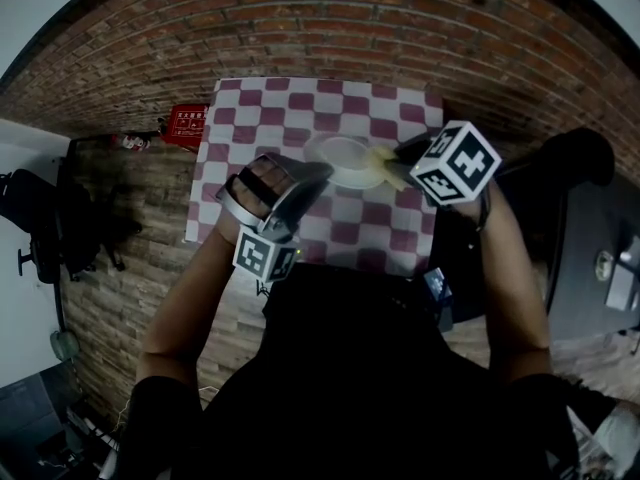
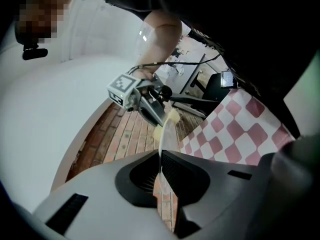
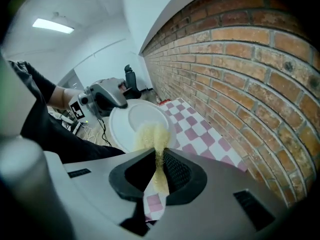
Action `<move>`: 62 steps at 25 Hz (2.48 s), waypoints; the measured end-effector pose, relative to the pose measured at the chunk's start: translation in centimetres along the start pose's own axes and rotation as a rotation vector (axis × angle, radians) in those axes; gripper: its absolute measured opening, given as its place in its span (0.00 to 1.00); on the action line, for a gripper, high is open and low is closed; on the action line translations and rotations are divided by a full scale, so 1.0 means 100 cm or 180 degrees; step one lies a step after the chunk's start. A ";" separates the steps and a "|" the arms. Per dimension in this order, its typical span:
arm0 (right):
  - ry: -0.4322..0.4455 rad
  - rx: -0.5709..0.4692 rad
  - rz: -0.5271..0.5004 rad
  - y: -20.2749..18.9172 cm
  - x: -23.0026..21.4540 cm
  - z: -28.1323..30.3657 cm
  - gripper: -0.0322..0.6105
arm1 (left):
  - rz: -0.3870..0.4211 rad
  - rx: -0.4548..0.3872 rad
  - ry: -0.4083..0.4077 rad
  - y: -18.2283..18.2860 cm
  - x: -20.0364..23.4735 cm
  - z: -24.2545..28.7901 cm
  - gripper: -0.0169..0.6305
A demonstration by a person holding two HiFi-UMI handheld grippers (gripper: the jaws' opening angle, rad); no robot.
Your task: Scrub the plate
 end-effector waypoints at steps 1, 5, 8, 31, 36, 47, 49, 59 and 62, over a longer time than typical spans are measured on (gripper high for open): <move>-0.0070 0.0029 0.0017 -0.002 -0.008 0.002 0.12 | 0.0024 -0.0028 -0.0012 0.002 0.000 -0.001 0.07; -0.0302 0.0020 0.0075 0.001 -0.034 0.008 0.12 | 0.0069 -0.0184 0.0046 0.018 0.011 -0.002 0.07; -0.0403 -0.0055 0.0047 0.015 -0.042 0.011 0.12 | 0.0093 -0.0325 0.0077 0.033 0.018 0.002 0.07; -0.0157 -0.0330 -0.0029 0.029 0.006 -0.016 0.12 | 0.0018 -0.0175 0.0012 0.010 0.010 0.009 0.07; -0.0213 -0.0238 0.0139 0.021 -0.018 0.000 0.12 | 0.0050 -0.0215 0.0004 0.018 0.009 0.007 0.07; -0.0105 -0.0435 -0.0137 0.053 0.020 -0.001 0.12 | 0.0024 -0.0322 -0.0021 0.033 0.006 0.015 0.07; -0.0031 -0.0499 -0.0186 0.057 0.033 -0.009 0.12 | -0.0025 -0.0290 -0.0017 0.028 0.007 0.015 0.07; -0.0008 -0.0454 0.0076 0.016 0.019 -0.018 0.12 | -0.0196 0.0020 0.0000 -0.010 0.001 0.006 0.07; -0.0098 -0.0429 0.0219 0.007 -0.004 -0.013 0.12 | -0.0193 0.0006 0.0022 -0.008 0.005 0.003 0.07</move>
Point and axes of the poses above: the fingertips, and each gripper's own axes: z forward along the fingers, x to its left, y out of its top, the point moved 3 cm from there along -z, backward along the fingers, and after that the axes turned 8 degrees about z, right-handed, at the moved point
